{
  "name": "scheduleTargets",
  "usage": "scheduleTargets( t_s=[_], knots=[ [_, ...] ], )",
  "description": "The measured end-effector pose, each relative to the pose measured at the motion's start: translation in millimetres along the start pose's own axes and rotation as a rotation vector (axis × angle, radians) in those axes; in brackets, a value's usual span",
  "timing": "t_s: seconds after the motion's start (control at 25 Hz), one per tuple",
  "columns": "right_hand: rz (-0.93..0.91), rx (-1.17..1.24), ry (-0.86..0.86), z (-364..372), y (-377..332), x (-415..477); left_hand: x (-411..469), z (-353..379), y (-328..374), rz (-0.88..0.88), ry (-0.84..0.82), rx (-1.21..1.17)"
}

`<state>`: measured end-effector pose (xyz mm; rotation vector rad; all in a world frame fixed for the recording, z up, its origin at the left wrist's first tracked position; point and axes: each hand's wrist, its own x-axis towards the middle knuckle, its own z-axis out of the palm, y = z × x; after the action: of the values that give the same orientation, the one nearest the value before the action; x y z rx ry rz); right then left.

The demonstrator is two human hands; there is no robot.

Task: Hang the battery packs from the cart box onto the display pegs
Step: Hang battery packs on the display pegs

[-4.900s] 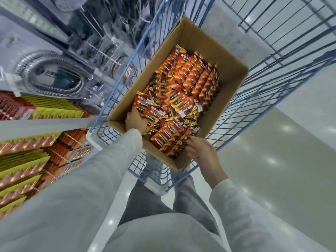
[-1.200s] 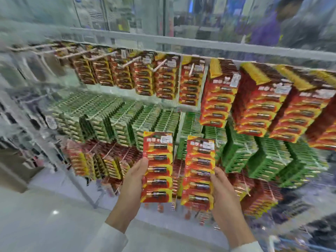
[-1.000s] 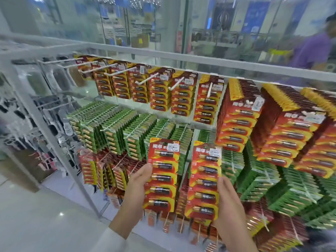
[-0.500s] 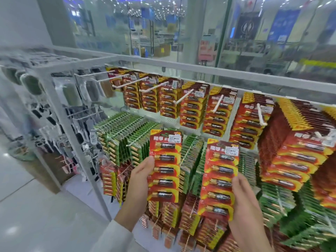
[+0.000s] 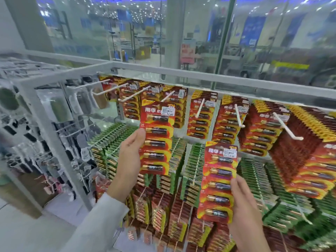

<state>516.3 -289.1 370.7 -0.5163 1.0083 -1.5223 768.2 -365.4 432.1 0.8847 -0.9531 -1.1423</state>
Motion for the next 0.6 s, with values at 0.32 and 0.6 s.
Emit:
scheduleTargets(
  t_s=[0.32, 0.6],
  knots=[
    [-0.067, -0.044, 0.097, 24.0, 10.0, -9.7, 14.8, -10.0, -0.4, -0.046, -0.015, 0.069],
    [-0.086, -0.069, 0.099, 35.1, 5.4, -23.2, 23.1, -12.8, 0.4, -0.045, -0.029, 0.078]
  ],
)
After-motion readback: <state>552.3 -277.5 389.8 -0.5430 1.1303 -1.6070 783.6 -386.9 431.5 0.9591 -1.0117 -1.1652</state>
